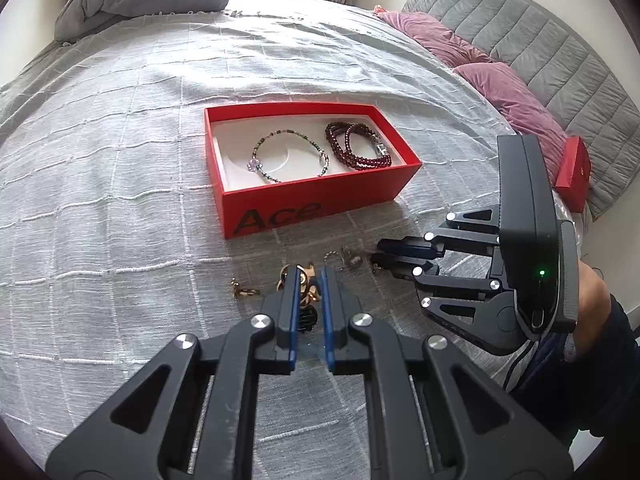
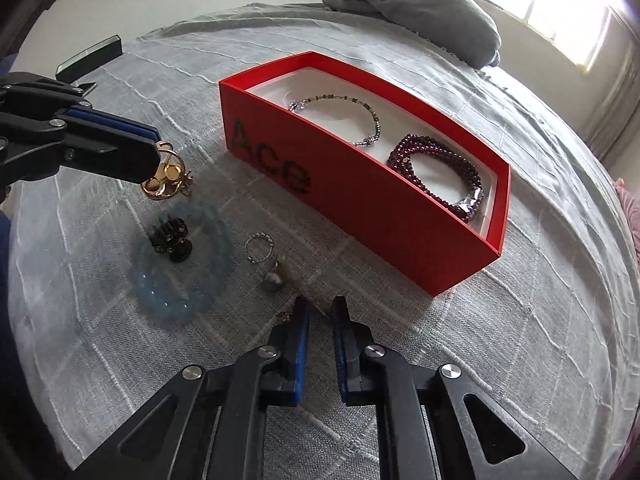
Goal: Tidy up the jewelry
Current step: 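Grasp the silver pearl earring with the right gripper while the left gripper lifts the ring, then lower the ring and earring into the red box and open both grippers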
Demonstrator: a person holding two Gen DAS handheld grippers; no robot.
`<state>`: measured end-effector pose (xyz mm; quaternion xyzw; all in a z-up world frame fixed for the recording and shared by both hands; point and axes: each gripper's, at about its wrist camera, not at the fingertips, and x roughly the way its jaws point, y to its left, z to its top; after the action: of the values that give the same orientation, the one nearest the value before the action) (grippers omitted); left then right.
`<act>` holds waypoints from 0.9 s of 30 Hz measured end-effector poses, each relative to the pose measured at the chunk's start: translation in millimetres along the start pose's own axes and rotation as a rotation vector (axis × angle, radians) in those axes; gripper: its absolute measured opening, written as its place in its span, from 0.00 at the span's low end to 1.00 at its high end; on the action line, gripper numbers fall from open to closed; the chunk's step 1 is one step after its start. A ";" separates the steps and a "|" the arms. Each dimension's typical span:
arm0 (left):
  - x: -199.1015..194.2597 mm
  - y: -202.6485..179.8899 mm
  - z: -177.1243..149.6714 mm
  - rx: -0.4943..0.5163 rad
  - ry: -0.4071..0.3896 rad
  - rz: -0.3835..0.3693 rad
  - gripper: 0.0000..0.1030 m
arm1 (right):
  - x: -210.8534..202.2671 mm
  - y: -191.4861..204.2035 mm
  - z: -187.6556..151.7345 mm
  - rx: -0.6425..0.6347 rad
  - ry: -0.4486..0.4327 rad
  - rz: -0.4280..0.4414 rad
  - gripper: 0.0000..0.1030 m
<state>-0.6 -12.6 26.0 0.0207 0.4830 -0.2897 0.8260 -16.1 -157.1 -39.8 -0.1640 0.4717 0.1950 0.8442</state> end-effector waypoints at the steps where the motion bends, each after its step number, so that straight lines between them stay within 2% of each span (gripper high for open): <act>1: 0.1 0.4 0.2 -0.001 0.000 0.001 0.11 | 0.1 1.3 0.5 -0.001 0.004 0.004 0.05; 5: -0.8 2.8 1.8 -0.007 -0.006 0.000 0.11 | -5.0 -0.2 4.6 0.030 0.005 0.034 0.03; 10: -1.1 2.9 2.4 -0.008 -0.011 0.000 0.11 | -21.7 -14.1 9.1 0.099 -0.039 0.064 0.02; 18: -1.9 2.6 3.4 -0.009 -0.019 -0.003 0.11 | -36.7 -19.3 8.3 0.124 -0.072 0.075 0.02; 27: -12.0 2.1 8.5 -0.007 -0.080 -0.028 0.11 | -62.9 -34.3 10.7 0.171 -0.159 0.081 0.02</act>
<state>2.7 -8.0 39.8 -0.0006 0.4509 -0.3001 0.8406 -21.7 -193.0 22.8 -0.0563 0.4242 0.2005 0.8813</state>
